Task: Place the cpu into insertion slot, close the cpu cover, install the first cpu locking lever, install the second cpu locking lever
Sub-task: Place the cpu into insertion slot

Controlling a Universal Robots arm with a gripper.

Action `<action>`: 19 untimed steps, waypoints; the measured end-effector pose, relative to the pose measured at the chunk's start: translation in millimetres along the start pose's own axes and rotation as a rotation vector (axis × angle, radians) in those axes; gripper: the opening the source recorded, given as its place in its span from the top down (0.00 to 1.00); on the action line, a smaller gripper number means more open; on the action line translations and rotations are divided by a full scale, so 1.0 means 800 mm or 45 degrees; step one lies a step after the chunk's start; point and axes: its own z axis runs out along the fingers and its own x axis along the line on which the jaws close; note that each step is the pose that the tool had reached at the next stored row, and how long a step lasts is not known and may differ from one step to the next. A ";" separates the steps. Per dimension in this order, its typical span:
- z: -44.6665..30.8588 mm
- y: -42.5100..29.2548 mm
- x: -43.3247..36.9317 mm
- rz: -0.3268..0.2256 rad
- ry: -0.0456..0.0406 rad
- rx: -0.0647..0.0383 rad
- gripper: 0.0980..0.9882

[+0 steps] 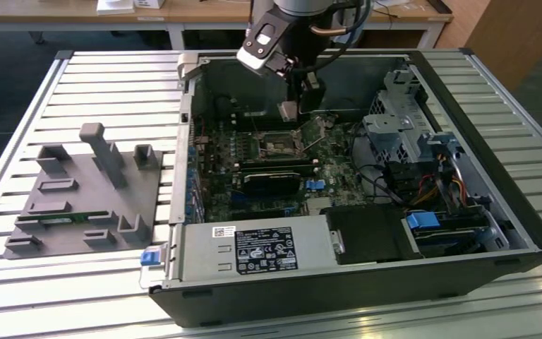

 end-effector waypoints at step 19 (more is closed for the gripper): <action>0.0113 -0.0010 0.000 0.003 0.000 0.000 0.51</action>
